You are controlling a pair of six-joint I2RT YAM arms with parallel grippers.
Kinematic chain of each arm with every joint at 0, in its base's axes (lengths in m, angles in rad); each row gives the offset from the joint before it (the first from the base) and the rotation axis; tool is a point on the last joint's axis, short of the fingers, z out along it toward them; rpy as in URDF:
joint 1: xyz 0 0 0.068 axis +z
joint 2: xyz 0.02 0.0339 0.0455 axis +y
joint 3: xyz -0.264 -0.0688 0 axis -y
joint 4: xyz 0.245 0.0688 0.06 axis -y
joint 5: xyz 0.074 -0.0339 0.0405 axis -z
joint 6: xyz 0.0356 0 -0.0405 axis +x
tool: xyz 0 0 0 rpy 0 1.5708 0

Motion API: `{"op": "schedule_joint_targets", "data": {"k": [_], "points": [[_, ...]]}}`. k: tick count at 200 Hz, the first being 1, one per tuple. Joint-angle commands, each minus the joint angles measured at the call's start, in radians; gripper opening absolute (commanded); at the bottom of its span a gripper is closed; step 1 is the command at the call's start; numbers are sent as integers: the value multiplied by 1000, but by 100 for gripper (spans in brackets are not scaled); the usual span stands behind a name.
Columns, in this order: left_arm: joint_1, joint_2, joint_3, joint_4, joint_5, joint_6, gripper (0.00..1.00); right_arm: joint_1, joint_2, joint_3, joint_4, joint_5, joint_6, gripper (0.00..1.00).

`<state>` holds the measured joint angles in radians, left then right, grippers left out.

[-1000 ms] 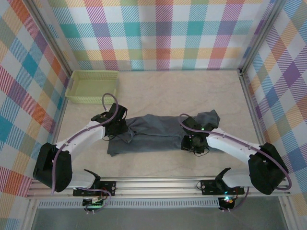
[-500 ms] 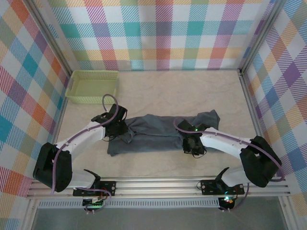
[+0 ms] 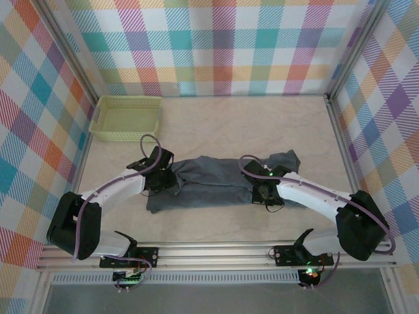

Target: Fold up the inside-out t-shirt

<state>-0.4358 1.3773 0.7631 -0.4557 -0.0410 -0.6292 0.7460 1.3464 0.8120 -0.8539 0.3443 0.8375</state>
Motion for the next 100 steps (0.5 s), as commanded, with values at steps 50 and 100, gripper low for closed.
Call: {"op": "schedule_joint_targets", "data": {"k": [50,100], "points": [[7,58,-38,69,82,-36,26,3,22,18,-8,7,-6,1],[-15,80,-56,86,102,-60,28,4,38,21,1,2,-6,1]]}}
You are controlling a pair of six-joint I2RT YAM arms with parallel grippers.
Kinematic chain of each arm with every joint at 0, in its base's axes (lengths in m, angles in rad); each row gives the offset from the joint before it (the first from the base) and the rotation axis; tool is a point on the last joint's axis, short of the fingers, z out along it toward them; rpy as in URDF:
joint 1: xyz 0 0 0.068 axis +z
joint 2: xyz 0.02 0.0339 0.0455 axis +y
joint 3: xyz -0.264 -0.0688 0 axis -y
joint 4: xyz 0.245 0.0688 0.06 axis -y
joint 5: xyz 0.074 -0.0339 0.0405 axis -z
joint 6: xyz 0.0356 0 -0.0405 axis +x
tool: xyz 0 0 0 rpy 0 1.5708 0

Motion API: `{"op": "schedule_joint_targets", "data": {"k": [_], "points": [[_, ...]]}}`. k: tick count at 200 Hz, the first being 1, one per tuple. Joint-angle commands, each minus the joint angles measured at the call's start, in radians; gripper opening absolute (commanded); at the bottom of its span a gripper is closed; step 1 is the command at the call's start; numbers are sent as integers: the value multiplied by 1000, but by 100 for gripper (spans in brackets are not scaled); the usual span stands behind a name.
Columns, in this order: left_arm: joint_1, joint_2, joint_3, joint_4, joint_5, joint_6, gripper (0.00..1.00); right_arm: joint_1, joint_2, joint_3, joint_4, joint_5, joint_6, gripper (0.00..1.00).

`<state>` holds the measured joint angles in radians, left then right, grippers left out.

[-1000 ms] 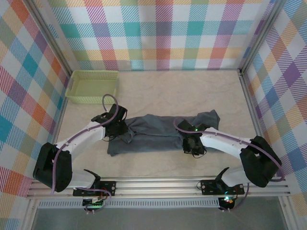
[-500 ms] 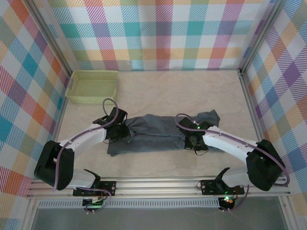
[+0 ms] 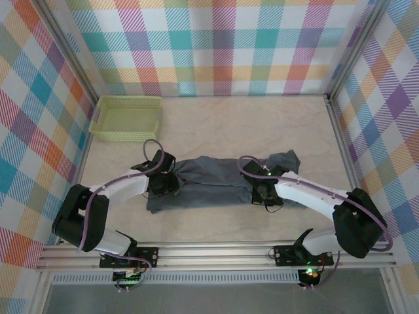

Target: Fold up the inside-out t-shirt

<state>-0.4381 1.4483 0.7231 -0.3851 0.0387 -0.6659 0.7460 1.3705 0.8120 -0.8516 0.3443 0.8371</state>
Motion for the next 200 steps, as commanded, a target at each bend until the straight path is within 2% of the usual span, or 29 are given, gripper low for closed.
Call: {"op": "schedule_joint_targets", "data": {"k": [1,71,127,200], "points": [[-13,10,-16,15,22,-24,28,3,15,21,-1,2,-6,1],[-46,-18,-19,21,24,-65,29,4,13,19,-3,2,-3,1],[-56,-24,-23,34,27,-85,23,4,15,23,1,5,-4,0],[-56,-33,-13,37,11,-89,6,4,16,22,-5,16,-6,0]]}}
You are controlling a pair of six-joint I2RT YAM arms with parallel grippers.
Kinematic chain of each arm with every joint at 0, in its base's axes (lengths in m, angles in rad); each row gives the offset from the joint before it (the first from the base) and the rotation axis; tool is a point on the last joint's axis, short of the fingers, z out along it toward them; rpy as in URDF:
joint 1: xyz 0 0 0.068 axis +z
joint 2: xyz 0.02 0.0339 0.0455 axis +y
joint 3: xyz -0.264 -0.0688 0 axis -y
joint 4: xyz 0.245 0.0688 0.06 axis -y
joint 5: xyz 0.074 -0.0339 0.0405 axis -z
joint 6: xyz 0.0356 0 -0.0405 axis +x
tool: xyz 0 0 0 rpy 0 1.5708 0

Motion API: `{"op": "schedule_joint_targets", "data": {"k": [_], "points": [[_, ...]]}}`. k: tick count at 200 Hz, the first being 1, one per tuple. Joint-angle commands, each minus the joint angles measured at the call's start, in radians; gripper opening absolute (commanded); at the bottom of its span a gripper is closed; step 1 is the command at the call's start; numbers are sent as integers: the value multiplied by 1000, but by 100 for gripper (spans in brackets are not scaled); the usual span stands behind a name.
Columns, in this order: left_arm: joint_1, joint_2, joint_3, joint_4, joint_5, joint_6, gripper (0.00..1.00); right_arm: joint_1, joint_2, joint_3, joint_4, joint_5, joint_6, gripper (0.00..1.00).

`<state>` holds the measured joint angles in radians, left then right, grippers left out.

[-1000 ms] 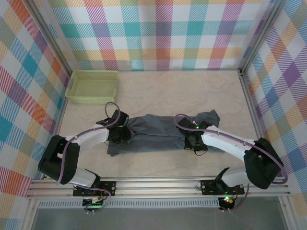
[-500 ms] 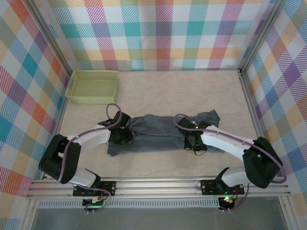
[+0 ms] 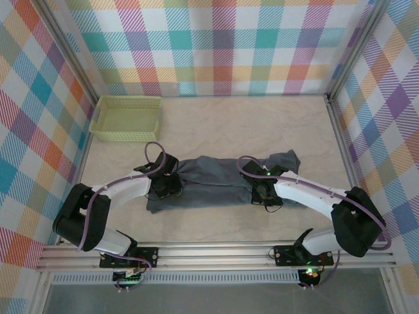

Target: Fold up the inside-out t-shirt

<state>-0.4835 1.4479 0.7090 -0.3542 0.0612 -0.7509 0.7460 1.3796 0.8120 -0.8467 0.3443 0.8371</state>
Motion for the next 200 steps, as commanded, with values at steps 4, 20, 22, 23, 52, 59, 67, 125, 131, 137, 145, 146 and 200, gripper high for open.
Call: {"op": "schedule_joint_targets", "data": {"k": [4,20,22,23,52,59,67,125,131,137,145,146,200], "points": [[-10,-34,5,1,-16,-3,5,4,7,23,-13,19,-6,0],[-9,-51,23,-23,-36,7,1,4,0,32,-30,37,-7,0],[-8,-54,26,-27,-38,8,0,4,-2,34,-34,41,-8,0],[-7,-56,27,-30,-40,9,0,4,-3,35,-35,43,-8,0],[35,-112,74,-90,-66,38,0,-22,-43,88,-68,85,-56,0],[51,-125,94,-108,-76,52,0,-45,-51,111,-69,89,-82,0],[76,-134,122,-131,-86,70,0,-73,-56,144,-71,92,-118,0],[282,-39,376,-192,-73,171,0,-275,71,511,7,138,-487,0],[296,-17,405,-193,-73,175,0,-288,101,552,16,144,-519,0],[311,6,429,-192,-71,179,0,-302,140,596,23,144,-557,0],[328,39,459,-192,-70,184,0,-316,188,649,28,135,-597,0],[331,43,464,-193,-71,185,0,-319,193,660,27,134,-600,0],[409,254,623,-180,-40,214,0,-341,497,1015,3,168,-756,0]]}}
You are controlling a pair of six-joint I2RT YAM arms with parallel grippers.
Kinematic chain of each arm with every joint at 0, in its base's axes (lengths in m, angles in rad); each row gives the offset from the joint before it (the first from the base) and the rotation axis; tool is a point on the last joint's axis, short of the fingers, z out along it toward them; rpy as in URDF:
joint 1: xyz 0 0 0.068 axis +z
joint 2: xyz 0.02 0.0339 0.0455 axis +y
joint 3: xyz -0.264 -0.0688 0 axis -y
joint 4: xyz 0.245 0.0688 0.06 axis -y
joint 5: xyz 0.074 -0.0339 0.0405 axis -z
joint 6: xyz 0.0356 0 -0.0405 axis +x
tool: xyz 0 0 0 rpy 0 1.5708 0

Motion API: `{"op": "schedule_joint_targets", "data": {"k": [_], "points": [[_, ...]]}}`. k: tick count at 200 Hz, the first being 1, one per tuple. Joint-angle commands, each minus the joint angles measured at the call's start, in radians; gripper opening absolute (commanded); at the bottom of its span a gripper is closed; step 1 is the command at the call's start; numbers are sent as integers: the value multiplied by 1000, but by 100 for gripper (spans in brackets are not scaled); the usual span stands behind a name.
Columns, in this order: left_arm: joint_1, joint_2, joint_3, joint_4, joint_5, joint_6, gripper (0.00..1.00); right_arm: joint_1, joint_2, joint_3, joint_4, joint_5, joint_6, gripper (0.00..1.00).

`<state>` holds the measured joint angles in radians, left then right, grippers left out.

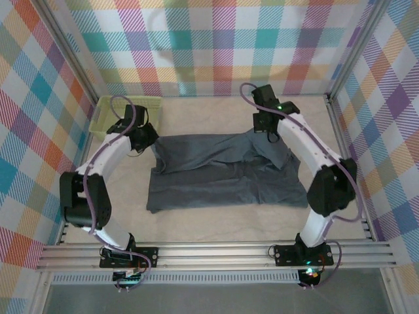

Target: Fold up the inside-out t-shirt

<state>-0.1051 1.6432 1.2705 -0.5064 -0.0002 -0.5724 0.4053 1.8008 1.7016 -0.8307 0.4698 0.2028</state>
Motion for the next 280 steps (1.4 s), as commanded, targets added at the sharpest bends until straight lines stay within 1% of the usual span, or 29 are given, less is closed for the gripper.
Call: {"op": "schedule_joint_targets", "data": {"k": [1,22,40,72,76,95,123,130,144,149,157,172,204,218,230,255,280], "points": [[31,62,63,-28,22,36,0,-1,79,131,-14,46,-123,0],[50,119,113,-25,55,55,0,-3,149,225,-19,80,-179,0],[57,178,188,-47,88,73,0,-4,197,291,-16,100,-231,0],[58,283,341,-94,132,102,0,-14,262,361,14,132,-293,0],[57,293,355,-101,132,104,0,-16,270,369,18,136,-327,0],[56,331,408,-122,142,108,0,-27,305,403,31,129,-356,0],[45,356,412,-123,170,111,0,-31,366,437,41,88,-388,0],[40,356,405,-119,173,112,0,-30,383,442,41,71,-388,6],[30,354,387,-111,175,113,0,-37,409,452,33,36,-369,29],[27,354,381,-109,175,112,0,-43,417,461,20,26,-356,35],[23,354,375,-106,176,112,0,-55,426,476,-6,11,-323,41],[17,355,363,-103,175,112,0,-95,417,481,-53,-44,-228,48],[8,356,354,-100,176,114,0,-225,360,372,-80,-222,-49,52],[7,351,349,-97,175,112,0,-264,364,330,-80,-280,0,53],[7,348,348,-98,173,112,0,-295,384,326,-106,-315,42,53],[7,342,344,-98,167,113,0,-335,425,323,-141,-393,105,58],[6,337,337,-97,164,111,0,-340,447,310,-134,-466,124,60]]}}
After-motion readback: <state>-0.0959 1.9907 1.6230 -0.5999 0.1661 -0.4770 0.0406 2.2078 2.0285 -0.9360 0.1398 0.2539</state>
